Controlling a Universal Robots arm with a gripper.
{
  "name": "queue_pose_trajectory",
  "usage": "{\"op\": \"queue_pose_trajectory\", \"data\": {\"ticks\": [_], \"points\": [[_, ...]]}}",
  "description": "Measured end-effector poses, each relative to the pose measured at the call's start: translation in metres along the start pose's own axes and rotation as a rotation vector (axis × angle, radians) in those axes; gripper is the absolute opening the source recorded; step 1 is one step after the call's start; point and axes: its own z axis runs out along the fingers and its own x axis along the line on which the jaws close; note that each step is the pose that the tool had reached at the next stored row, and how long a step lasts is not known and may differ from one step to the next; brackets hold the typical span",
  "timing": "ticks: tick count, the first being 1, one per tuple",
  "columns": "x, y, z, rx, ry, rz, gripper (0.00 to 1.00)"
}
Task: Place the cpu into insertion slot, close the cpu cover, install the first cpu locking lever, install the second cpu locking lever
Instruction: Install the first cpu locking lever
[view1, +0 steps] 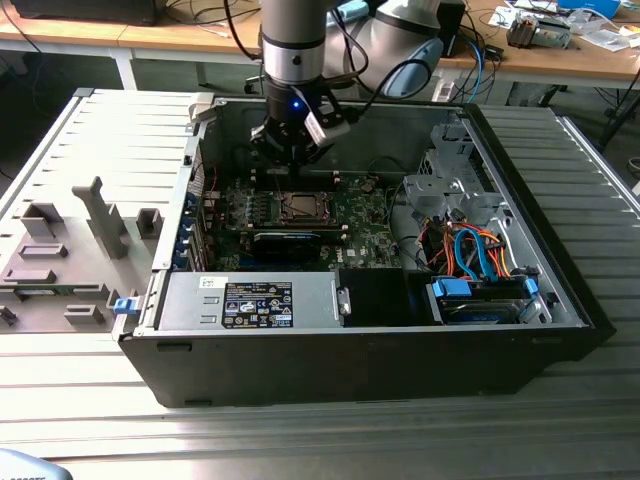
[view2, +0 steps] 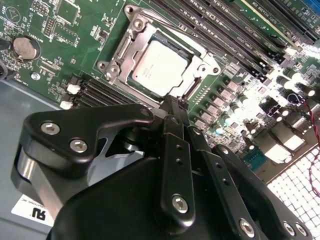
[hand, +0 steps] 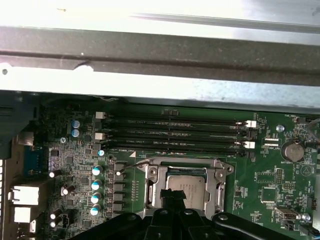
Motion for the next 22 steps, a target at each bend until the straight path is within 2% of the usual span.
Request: {"op": "queue_pose_trajectory", "data": {"ticks": [6,9,13,22], "points": [[0.006,0.0005,-0.0002,0.0001,-0.0004,0.0,0.11],[0.0131,0.001,-0.0009,0.0002,-0.0015,0.0,0.11],[0.0139,0.0011,-0.0045,0.0002,-0.0016,0.0,0.11],[0.0138,0.001,-0.0069,0.0002,-0.0016,0.0,0.11]]}}
